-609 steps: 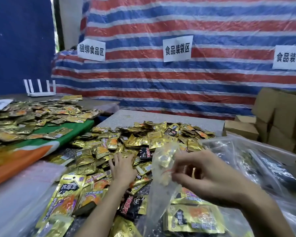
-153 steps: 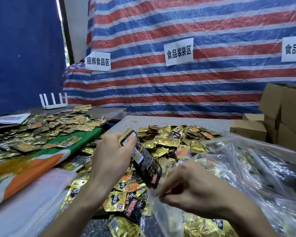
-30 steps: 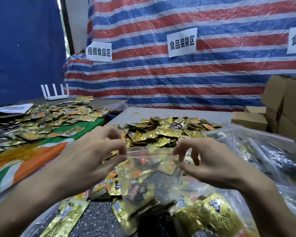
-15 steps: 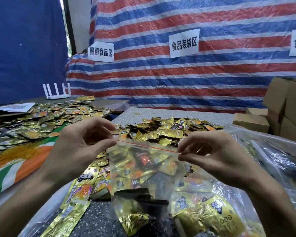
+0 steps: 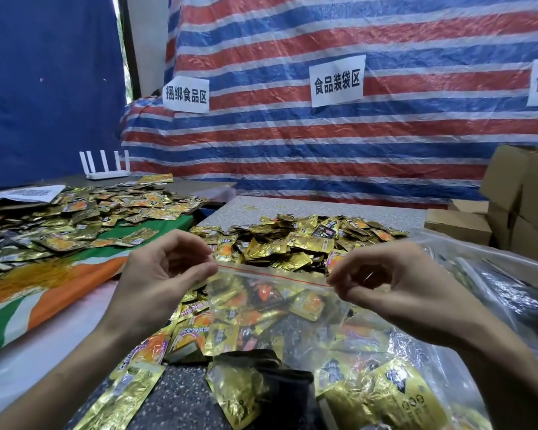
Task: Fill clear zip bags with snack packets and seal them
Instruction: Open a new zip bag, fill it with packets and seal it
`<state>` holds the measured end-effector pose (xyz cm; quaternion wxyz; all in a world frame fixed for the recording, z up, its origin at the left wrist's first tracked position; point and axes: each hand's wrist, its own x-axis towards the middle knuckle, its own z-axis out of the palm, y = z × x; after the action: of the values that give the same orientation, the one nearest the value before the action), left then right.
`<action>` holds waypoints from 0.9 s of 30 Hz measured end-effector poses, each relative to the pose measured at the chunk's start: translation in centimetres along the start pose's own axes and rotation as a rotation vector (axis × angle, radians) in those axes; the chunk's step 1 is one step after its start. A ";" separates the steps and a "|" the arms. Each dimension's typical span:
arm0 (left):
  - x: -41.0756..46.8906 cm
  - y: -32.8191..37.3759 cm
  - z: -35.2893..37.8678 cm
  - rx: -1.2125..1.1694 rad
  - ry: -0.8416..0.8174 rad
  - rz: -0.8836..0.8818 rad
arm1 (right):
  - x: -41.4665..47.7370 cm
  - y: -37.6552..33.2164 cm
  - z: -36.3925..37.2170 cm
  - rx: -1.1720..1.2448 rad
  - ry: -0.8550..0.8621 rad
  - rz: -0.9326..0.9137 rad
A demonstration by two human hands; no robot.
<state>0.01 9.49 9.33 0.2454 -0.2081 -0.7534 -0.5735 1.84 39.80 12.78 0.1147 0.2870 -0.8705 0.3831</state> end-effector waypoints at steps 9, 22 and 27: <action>-0.3 -0.3 1.5 0.117 -0.001 0.068 | 0.5 0.0 1.3 -0.182 0.036 0.132; -3.0 3.7 5.1 0.346 -0.125 0.323 | -0.5 -4.2 5.7 -0.295 0.078 -0.064; -3.1 5.4 4.9 0.311 -0.157 0.341 | -1.2 -4.8 5.1 -0.263 0.169 -0.061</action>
<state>5.09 15.54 10.48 0.3083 -0.3358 -0.8035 -0.3828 5.75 33.98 11.64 0.2357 0.2624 -0.8913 0.2849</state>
